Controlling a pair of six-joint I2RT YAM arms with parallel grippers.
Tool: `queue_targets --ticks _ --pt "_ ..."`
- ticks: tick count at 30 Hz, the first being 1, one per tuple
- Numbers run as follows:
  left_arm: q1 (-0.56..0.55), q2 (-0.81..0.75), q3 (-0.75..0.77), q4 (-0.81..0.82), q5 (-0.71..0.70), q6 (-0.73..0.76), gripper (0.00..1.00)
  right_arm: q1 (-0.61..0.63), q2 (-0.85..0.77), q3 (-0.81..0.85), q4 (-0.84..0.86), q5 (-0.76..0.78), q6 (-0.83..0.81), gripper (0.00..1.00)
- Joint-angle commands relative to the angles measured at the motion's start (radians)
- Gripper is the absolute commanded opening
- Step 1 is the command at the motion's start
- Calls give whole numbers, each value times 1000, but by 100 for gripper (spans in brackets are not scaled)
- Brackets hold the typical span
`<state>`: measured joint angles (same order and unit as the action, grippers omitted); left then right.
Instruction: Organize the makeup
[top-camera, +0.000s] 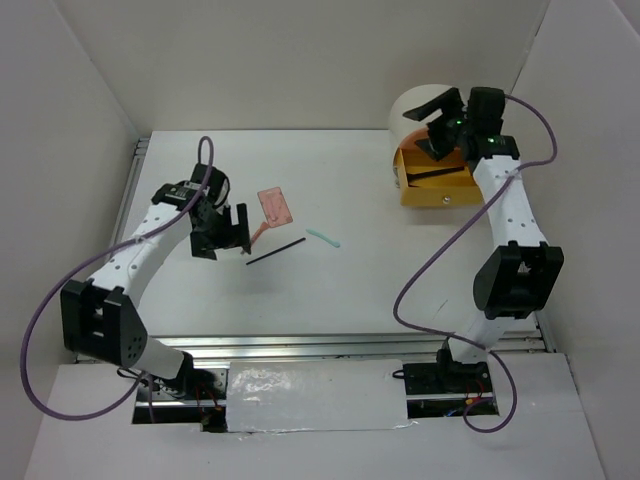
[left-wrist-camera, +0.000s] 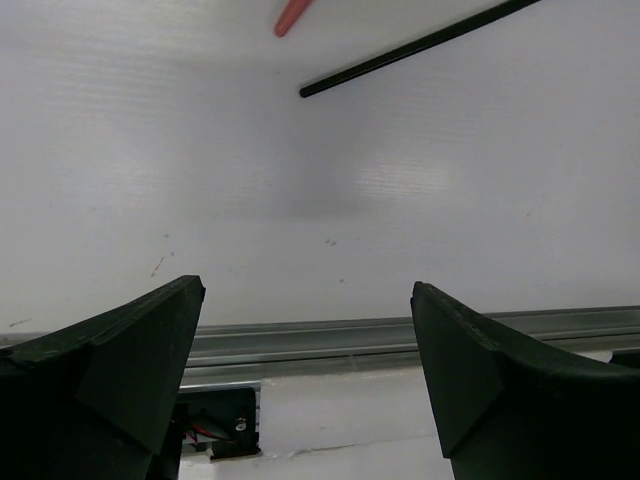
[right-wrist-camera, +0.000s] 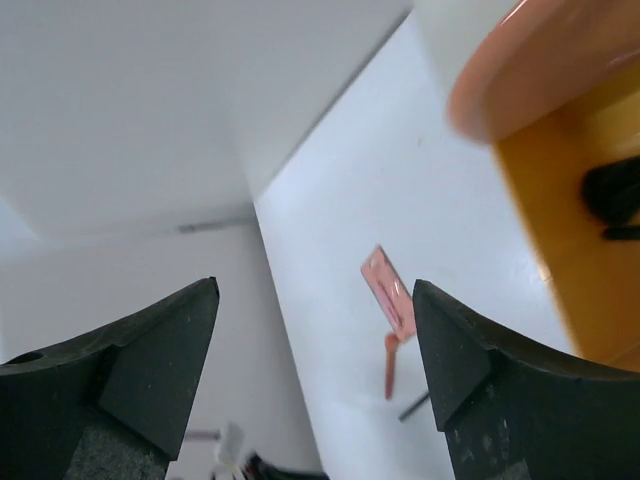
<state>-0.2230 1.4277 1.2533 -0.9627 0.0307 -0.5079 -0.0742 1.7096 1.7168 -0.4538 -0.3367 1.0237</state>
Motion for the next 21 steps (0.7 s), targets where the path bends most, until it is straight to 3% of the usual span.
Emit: queue_targets --ticks 1,6,8,13,15,21 --pt "-35 95 96 30 -26 -12 98 123 -79 -26 -80 -24 -138 85" --pt "-61 261 179 77 -75 9 97 241 -201 -179 -69 -79 -227 82" --pt "-59 318 216 99 -97 14 95 284 -272 -322 -10 -174 -218 82" --pt "-61 506 314 156 -129 52 74 312 -415 -626 199 -288 -94 78" --pt "-61 575 350 154 -141 65 70 332 -445 -643 169 -260 -144 78" --pt "-61 677 416 162 -158 69 69 335 -493 -611 37 -239 -261 77"
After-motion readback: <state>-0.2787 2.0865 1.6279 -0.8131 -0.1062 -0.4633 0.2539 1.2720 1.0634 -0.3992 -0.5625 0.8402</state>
